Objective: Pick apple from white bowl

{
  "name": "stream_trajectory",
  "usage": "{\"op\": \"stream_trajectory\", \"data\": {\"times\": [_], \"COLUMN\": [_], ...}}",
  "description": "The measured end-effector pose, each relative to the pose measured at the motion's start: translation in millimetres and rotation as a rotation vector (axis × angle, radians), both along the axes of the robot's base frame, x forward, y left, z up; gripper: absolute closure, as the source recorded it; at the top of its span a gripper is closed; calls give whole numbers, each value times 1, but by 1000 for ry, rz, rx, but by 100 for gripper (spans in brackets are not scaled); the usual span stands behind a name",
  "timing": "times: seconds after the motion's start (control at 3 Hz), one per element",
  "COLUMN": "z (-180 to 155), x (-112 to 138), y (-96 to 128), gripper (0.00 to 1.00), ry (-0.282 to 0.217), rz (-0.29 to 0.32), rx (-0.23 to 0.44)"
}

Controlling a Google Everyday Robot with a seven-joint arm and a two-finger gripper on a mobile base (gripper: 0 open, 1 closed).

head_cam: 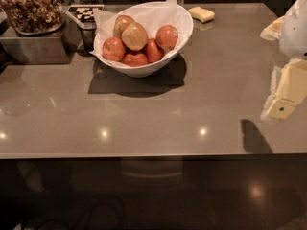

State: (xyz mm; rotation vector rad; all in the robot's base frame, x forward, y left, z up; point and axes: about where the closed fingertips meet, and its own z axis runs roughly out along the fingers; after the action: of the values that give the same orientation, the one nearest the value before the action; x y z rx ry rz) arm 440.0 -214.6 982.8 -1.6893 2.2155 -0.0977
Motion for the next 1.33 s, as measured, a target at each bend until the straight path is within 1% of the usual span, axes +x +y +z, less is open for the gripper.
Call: {"op": "stream_trajectory", "data": {"times": [0.33, 0.67, 1.0, 1.33], "z": [20, 45, 62, 65], "x": [17, 50, 81, 81], "y": [4, 34, 66, 65], "gripper": [0, 0, 0, 0], "ry": [-100, -166, -174, -185], "rz": [2, 48, 99, 95], "rx": [123, 315, 444, 448]}}
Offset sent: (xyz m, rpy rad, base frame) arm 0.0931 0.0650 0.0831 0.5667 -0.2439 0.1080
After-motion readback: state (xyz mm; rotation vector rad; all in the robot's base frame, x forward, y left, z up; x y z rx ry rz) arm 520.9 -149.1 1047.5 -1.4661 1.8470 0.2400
